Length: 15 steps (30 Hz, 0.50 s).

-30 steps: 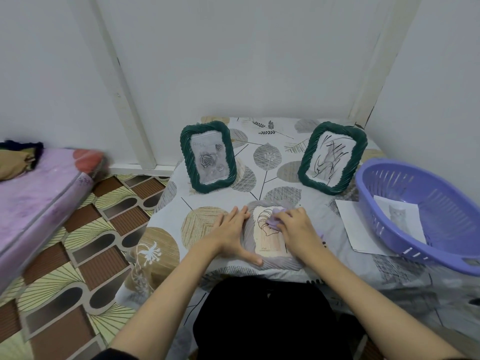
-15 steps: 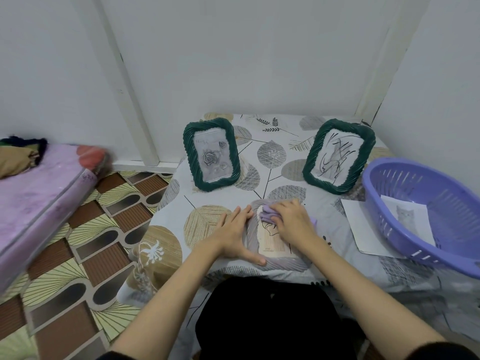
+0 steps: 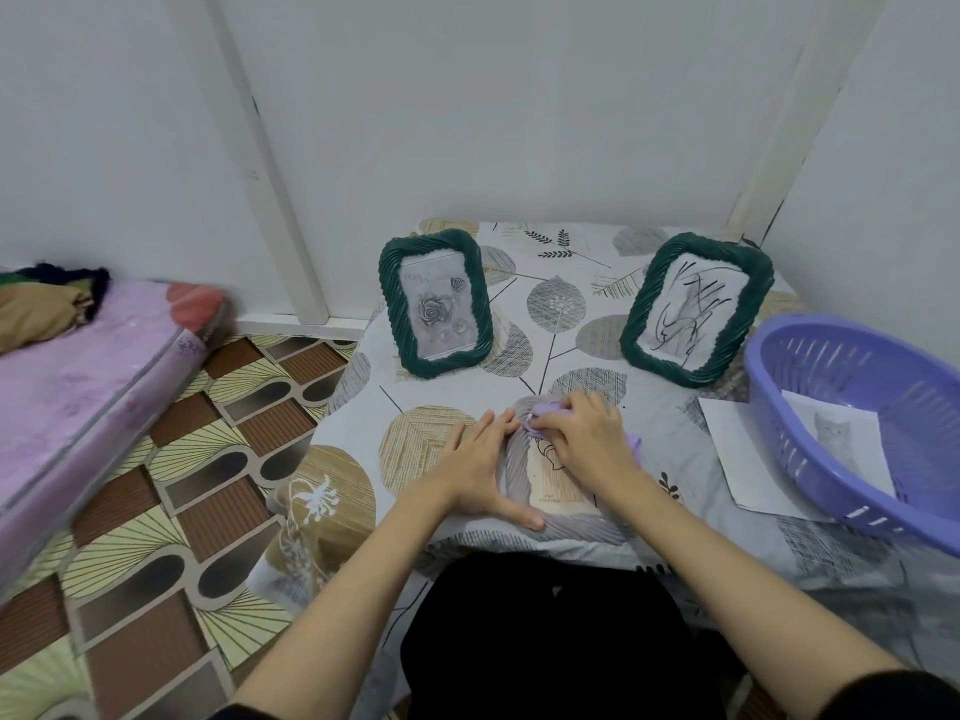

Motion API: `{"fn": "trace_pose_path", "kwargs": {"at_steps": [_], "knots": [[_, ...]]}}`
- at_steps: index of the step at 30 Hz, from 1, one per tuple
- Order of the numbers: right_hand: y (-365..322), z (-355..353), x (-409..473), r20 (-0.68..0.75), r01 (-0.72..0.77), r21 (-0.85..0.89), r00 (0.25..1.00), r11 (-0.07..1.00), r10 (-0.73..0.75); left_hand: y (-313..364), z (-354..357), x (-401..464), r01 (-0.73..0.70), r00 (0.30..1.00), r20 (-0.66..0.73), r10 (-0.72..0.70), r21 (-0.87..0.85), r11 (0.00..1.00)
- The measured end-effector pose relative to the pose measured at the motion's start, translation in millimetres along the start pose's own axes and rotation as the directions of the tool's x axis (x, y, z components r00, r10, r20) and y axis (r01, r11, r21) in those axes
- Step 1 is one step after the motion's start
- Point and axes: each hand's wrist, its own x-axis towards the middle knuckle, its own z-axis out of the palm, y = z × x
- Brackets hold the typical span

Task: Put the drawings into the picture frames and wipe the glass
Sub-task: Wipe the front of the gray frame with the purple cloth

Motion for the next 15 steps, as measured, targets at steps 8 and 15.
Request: {"fn": "trace_pose_path", "kwargs": {"at_steps": [8, 15], "knots": [[-2, -1, -17, 0.072, 0.053, -0.130, 0.996, 0.990, -0.044, 1, -1, -1, 0.002, 1.000, -0.016, -0.002, 0.017, 1.000], [-16, 0, 3, 0.075, -0.025, -0.215, 0.996, 0.976, 0.042, 3, -1, -2, 0.011, 1.000, -0.007, -0.011, 0.021, 1.000]]}}
